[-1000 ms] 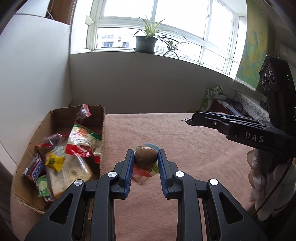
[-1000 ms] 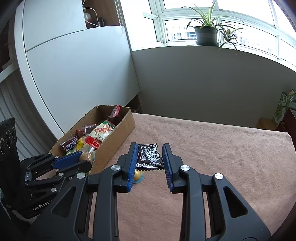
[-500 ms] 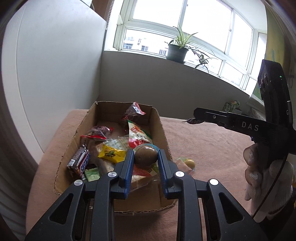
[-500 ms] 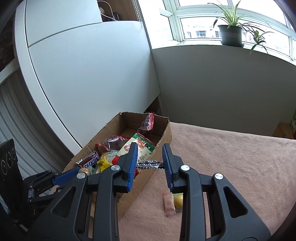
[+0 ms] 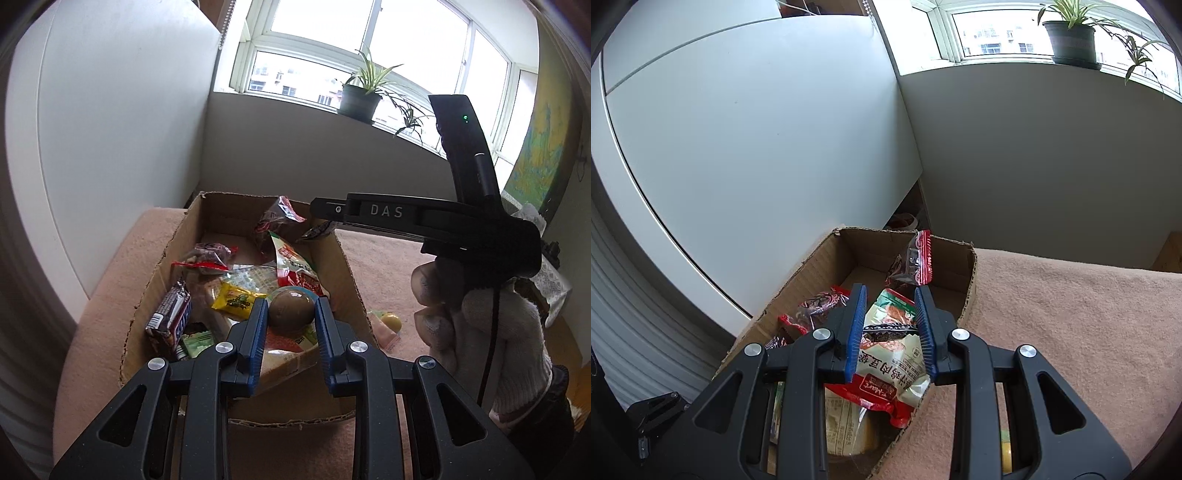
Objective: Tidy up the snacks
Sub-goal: 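Carry the egg candy and black packet into the box and open both grippers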
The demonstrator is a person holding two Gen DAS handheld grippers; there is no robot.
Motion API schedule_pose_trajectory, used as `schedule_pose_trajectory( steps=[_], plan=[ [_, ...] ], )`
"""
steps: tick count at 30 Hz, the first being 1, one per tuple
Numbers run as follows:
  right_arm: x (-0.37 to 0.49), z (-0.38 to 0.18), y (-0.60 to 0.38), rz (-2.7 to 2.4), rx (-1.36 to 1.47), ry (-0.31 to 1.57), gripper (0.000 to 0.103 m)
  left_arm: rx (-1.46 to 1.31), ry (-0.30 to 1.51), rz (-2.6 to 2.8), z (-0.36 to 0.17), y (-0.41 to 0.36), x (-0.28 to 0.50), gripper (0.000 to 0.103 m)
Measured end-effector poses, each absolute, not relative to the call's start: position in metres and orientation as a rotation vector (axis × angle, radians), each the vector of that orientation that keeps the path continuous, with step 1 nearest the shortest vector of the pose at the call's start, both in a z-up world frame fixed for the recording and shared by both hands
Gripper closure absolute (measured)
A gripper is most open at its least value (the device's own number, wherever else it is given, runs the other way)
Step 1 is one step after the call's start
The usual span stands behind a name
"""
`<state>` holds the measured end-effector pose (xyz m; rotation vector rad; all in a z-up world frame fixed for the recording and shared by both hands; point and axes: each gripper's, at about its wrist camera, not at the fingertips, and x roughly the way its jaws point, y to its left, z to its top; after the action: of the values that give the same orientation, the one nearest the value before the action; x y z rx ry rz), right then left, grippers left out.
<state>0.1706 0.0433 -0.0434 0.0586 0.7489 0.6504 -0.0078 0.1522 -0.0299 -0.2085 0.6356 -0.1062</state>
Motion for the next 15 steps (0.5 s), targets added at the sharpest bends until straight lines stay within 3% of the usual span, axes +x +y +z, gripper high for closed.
schedule_pose_trajectory(
  steps=[3, 5, 6, 7, 9, 15],
  plan=[
    [0.176, -0.046, 0.049, 0.658, 0.071, 0.760, 0.073, -0.220, 0.634, -0.106, -0.029, 0.156, -0.005, 0.079],
    [0.177, -0.047, 0.049, 0.651, 0.094, 0.763, 0.038, -0.234, 0.641, -0.107, -0.031, 0.158, -0.003, 0.078],
    [0.176, -0.046, 0.046, 0.645, 0.112, 0.746, 0.012, -0.237, 0.650, -0.103, -0.033, 0.159, -0.001, 0.075],
    [0.175, -0.043, 0.043, 0.641, 0.129, 0.725, 0.005, -0.237, 0.660, -0.092, -0.034, 0.160, 0.000, 0.070],
    [0.173, -0.039, 0.040, 0.637, 0.130, 0.711, 0.004, -0.235, 0.662, -0.073, -0.035, 0.160, 0.001, 0.037],
    [0.169, -0.036, 0.035, 0.624, 0.128, 0.697, 0.004, -0.231, 0.650, -0.062, -0.034, 0.160, -0.002, 0.035]
  ],
)
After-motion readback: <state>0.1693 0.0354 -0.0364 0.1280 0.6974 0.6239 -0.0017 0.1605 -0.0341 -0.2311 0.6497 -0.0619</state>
